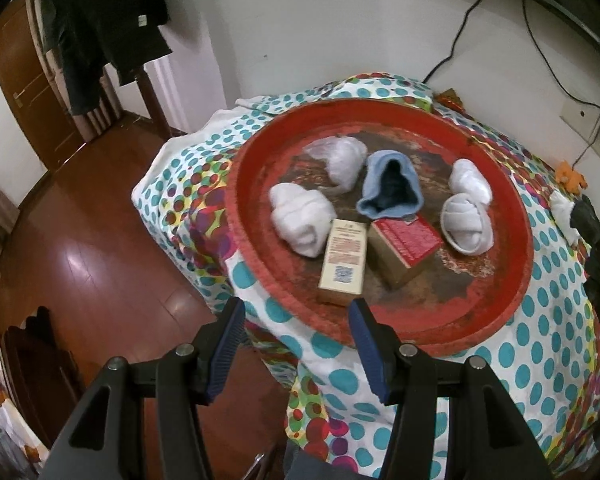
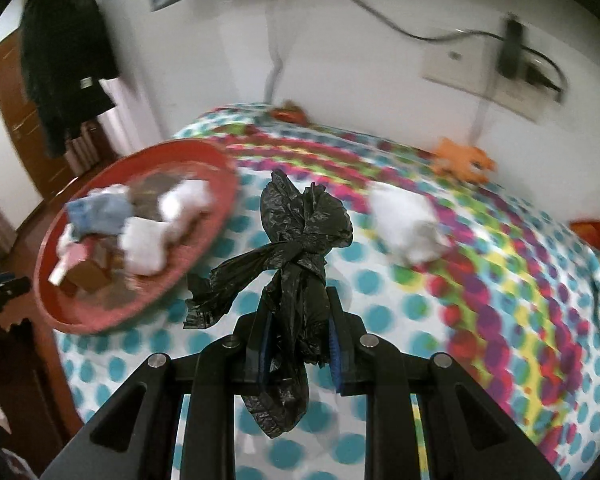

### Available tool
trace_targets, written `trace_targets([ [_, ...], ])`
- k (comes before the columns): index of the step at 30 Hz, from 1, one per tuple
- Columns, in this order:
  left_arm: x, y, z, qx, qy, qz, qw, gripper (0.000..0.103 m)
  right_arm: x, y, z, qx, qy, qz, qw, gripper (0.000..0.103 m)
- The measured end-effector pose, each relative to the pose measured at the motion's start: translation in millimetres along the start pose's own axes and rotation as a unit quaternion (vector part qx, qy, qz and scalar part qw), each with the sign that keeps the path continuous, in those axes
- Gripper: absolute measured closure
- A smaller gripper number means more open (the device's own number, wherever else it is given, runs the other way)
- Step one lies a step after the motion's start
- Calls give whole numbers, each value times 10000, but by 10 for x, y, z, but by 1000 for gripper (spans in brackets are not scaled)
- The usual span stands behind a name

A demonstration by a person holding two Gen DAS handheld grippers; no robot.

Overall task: Organize objects
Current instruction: 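Carry the black plastic bag over the red tray with the right tool, then lower the black bag onto the tray and open the right tool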

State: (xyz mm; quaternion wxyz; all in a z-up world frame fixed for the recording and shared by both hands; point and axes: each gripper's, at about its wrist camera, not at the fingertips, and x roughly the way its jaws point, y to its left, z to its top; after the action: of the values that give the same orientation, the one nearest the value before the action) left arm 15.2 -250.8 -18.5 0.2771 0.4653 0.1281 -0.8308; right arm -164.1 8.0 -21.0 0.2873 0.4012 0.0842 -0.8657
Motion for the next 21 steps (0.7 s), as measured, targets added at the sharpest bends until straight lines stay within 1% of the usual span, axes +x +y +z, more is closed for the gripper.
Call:
trace_targets([
  [5, 24, 122, -24, -68, 63, 52, 9999, 48, 137, 514, 144, -351, 18, 376, 9987, 82],
  [9, 61, 264, -37, -177, 122, 160, 9996, 48, 252, 912, 223, -650, 59, 611, 9960, 82],
  [11, 82, 326, -43, -246, 149, 177, 9994, 48, 299, 1048, 230, -741, 65, 689, 9948, 82],
  [16, 126, 464, -63, -409, 196, 239, 9987, 48, 487, 1431, 218, -980, 129, 749, 9923, 82],
  [21, 191, 572, -74, -455, 260, 323, 9981, 48, 689, 1594, 235, -996, 242, 712, 9922, 82],
])
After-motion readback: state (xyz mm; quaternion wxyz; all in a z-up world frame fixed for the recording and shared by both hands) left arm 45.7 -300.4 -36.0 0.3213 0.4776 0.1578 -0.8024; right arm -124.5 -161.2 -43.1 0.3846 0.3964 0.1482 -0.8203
